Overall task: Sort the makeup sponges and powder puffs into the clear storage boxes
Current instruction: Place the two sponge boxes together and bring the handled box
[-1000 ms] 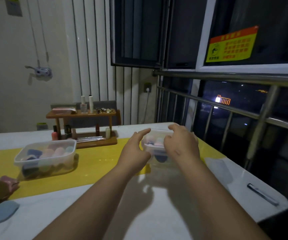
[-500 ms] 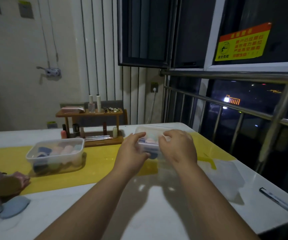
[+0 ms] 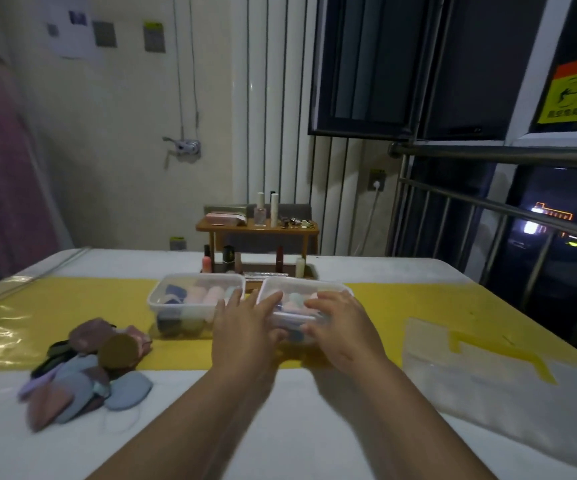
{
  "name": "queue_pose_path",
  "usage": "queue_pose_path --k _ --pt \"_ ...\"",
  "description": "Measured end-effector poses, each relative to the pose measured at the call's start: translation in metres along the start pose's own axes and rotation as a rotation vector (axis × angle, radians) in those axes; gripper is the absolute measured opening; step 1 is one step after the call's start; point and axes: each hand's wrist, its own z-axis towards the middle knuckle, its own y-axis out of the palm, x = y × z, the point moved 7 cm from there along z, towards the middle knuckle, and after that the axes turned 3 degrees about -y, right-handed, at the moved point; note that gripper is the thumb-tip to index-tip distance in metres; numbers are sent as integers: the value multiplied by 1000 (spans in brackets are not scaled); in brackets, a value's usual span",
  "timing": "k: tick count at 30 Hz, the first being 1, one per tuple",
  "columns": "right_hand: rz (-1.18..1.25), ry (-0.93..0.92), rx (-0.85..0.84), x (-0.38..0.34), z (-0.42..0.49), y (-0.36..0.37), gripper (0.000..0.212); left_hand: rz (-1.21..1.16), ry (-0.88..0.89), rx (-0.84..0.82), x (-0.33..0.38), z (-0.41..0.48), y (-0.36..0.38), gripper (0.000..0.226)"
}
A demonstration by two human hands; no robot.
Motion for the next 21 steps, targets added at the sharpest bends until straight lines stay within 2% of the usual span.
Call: queue_pose_path --k 4,7,10,15,21 --pt "-43 53 -34 3 2 17 39 58 -13 -33 -10 0 17 66" --pt "-174 98 -17 0 5 18 39 87 59 -83 -13 2 21 73" --pt "-297 41 -38 -20 8 22 42 19 82 -40 -23 3 13 72" --pt "-270 -11 -137 -46 5 42 49 80 -91 -35 -56 13 4 80" --pt "-145 14 -80 -40 22 49 43 27 -70 -2 -59 10 5 74"
